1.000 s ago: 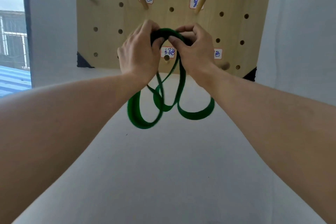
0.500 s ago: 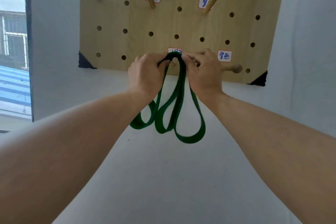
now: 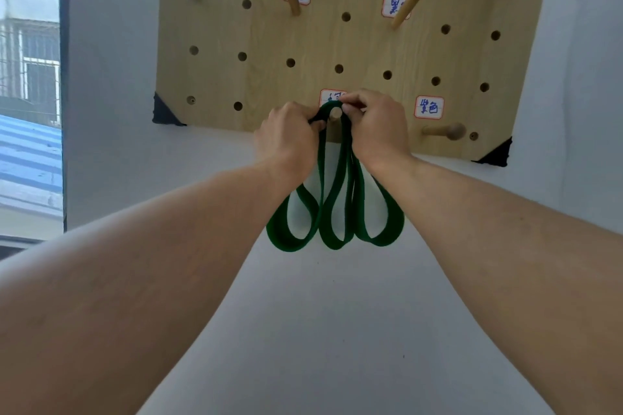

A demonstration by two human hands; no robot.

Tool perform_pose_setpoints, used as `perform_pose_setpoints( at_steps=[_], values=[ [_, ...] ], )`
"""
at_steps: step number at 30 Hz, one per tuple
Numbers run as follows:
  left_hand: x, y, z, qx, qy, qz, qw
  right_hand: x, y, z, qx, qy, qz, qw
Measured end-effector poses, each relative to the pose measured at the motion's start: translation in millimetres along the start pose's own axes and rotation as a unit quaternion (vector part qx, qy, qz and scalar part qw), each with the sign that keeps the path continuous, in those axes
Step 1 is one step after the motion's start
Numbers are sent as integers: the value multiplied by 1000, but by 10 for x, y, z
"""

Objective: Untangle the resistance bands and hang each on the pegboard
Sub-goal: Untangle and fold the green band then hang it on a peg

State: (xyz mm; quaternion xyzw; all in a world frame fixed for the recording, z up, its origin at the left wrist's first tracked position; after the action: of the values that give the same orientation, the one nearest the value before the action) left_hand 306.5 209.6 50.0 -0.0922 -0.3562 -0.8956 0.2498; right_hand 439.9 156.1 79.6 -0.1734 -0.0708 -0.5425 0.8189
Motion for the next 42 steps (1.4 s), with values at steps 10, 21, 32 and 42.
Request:
perform_pose_setpoints(
  at_steps=[10, 21, 32, 42],
  values=[
    [-71, -8, -126, -104, 28, 68, 992, -30, 87, -167, 17, 3, 15, 1000],
    [-81, -48, 20, -131, 55, 130, 981, -92, 117, -113, -4, 33, -6, 999],
    [-256, -131, -342, -199, 38, 266, 943, -96, 50, -185, -24, 30, -47, 998],
    [-287, -35, -291, -182, -43, 326, 927, -63, 105, -111, -89, 8, -25, 996]
  ],
)
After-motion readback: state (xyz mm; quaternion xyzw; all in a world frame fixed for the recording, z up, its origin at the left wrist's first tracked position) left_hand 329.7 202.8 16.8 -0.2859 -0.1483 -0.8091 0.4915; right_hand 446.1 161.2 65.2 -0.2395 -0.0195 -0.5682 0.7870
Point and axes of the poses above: each hand's wrist, its own z-axis towards the middle knuckle, its own x-axis out of the back of the hand, y = z × x, the point moved 6 cm from there along z, towards the middle knuckle, and after that the axes turned 7 degrees about x, right-handed, at the moved point
